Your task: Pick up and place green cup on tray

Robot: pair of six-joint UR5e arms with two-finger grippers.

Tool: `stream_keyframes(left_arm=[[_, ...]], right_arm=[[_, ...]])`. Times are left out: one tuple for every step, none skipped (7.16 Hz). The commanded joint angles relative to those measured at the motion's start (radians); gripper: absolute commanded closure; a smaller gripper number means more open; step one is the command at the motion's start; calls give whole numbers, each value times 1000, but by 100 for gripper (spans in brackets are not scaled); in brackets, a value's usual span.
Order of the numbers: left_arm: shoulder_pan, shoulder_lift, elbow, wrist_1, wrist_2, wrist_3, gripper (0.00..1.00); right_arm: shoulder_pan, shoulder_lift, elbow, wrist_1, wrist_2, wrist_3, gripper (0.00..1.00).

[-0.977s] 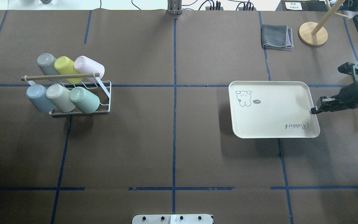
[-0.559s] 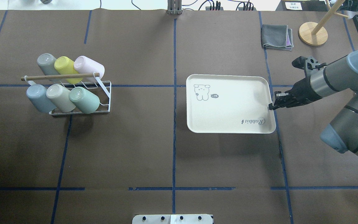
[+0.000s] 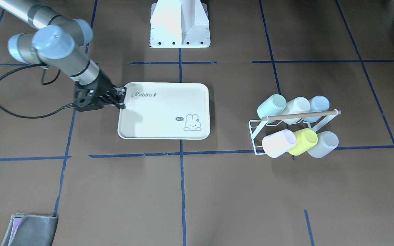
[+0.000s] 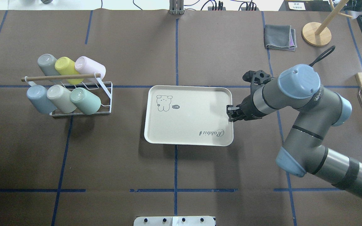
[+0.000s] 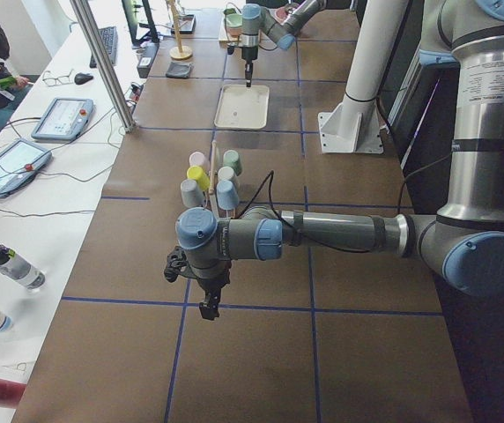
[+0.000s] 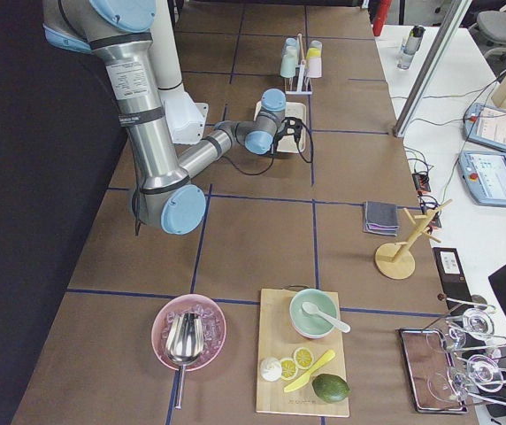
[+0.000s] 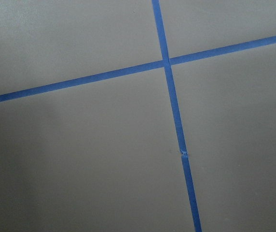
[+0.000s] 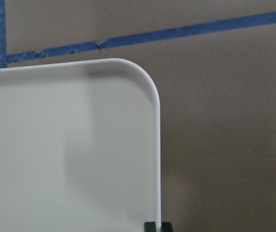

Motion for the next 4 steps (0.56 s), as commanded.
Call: stream_keyframes(left_arm=[[-1,-1,2,0,0,0,0],[1,-1,3,0,0,0,0],[1,-1,5,0,0,1,0],[1,-1,5,0,-2,1,0]], right_arm=[[-102,22,-14,-11,-109,28,100],[-115,22,-23,-9,-120,28,100],[-119,22,-29,-9,-124,26,100],[-125,18,-31,-9,-124,26,100]])
